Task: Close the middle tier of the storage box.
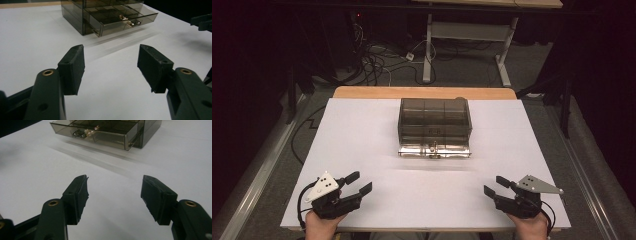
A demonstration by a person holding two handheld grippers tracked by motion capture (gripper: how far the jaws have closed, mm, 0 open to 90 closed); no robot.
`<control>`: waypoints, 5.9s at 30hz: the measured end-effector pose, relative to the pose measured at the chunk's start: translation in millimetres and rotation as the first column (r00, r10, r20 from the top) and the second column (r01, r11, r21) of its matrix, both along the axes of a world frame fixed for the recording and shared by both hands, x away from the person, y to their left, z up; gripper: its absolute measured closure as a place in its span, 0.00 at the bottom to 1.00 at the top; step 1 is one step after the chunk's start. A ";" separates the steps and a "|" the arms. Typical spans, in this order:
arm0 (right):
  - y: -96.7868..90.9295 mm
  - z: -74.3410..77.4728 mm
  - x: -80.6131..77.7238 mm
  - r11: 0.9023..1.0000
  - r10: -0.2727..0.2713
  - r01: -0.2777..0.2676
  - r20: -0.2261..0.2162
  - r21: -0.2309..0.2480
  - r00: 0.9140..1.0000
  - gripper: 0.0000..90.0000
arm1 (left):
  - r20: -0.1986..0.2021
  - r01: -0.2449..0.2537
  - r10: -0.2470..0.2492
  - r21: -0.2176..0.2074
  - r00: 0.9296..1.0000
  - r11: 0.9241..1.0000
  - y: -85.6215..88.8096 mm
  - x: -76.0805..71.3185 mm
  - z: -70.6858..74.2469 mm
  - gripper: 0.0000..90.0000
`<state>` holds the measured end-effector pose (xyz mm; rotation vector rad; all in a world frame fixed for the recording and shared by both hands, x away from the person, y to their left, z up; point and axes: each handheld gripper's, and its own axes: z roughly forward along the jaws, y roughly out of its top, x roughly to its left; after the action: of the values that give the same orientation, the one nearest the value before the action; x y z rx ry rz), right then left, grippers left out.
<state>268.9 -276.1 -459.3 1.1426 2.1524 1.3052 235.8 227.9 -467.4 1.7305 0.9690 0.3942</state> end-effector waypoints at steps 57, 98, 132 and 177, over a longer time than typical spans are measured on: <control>42.7 4.8 51.1 0.994 0.090 -0.098 -0.139 -0.053 0.986 0.64 | -0.182 0.179 -0.153 0.137 0.971 0.974 -74.1 73.1 8.5 0.55; 47.3 7.4 110.7 0.993 0.064 -0.084 -0.237 -0.078 0.969 1.00 | -0.349 0.143 -0.055 0.231 0.936 0.962 -87.5 134.2 1.8 0.93; 58.9 9.4 129.6 0.992 0.053 -0.079 -0.236 -0.103 0.970 1.00 | -0.384 0.138 -0.052 0.199 0.922 0.970 -99.0 155.1 1.9 0.97; 70.4 12.8 161.6 0.986 -0.026 -0.014 -0.237 -0.166 0.971 1.00 | -0.368 0.091 -0.007 0.212 0.930 0.973 -100.9 187.2 8.9 0.97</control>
<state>430.5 -205.6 -446.6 1.2899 2.3740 1.0051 423.0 127.0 -458.5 2.0801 1.1777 0.1519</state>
